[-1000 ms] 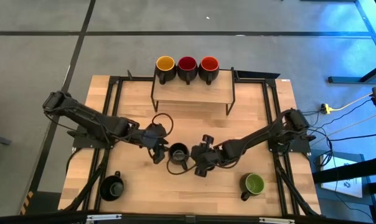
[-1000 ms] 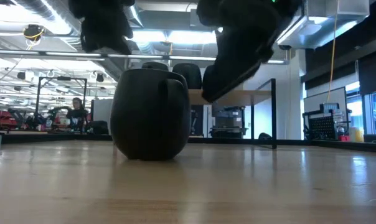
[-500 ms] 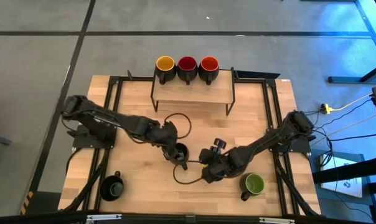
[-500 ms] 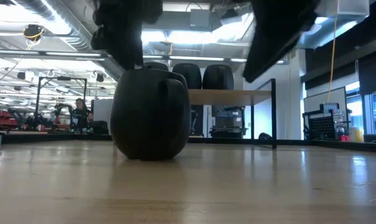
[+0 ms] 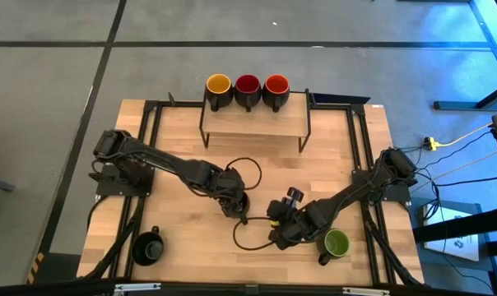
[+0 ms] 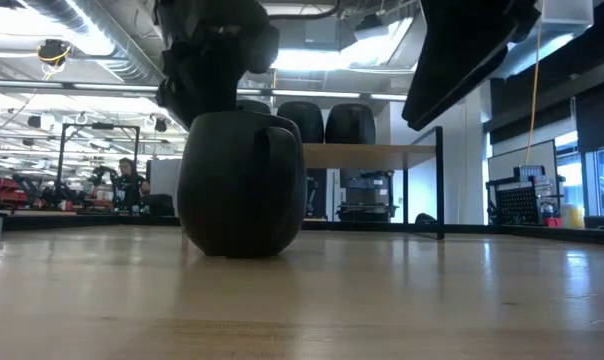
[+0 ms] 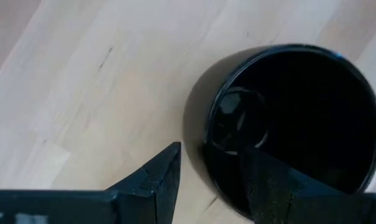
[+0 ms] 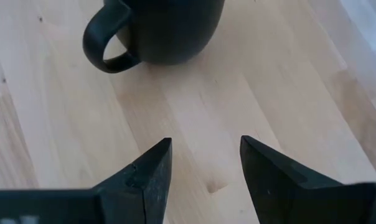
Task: Place coffee mugs
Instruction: Put the top black mug on the shelf
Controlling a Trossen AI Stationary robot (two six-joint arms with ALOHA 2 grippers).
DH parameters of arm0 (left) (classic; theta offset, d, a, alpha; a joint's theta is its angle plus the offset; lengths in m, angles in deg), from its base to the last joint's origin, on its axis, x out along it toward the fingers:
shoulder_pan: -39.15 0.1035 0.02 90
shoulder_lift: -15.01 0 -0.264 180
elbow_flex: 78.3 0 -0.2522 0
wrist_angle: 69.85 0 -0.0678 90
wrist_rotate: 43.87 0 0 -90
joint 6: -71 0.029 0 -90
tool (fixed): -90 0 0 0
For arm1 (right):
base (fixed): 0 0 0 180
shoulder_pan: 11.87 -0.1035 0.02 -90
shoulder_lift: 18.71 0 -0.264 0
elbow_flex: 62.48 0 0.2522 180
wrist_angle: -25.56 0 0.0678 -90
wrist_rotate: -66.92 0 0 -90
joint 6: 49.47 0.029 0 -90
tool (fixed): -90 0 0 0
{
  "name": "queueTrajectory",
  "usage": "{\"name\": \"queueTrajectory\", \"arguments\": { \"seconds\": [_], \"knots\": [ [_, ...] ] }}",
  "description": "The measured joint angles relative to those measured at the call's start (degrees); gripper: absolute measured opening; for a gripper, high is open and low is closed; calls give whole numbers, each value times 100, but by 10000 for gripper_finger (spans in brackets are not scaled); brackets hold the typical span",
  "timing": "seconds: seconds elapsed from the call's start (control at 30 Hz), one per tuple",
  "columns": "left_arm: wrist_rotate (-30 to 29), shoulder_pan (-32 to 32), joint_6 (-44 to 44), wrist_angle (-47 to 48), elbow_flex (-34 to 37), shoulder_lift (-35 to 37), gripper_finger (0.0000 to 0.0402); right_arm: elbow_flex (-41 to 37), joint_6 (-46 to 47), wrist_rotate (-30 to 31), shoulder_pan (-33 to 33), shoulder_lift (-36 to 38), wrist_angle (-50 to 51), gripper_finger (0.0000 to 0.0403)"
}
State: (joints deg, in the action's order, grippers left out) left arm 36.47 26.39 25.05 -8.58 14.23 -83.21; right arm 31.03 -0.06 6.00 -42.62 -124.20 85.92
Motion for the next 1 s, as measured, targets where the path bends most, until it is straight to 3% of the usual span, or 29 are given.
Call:
{"name": "queueTrajectory", "arguments": {
  "seconds": [0.3, 0.67, 1.0],
  "knots": [
    [173, -34, 289, -260, 1, -277, 137, 2, 17, 100, 1, -2, -110, 177],
    [83, -48, 703, -205, 13, -278, 15, 0, -9, 184, 1, -26, -261, 177],
    [-82, -185, 778, 315, -173, -130, 16, 0, -11, 177, 1, -26, -265, 177]
  ]
}}
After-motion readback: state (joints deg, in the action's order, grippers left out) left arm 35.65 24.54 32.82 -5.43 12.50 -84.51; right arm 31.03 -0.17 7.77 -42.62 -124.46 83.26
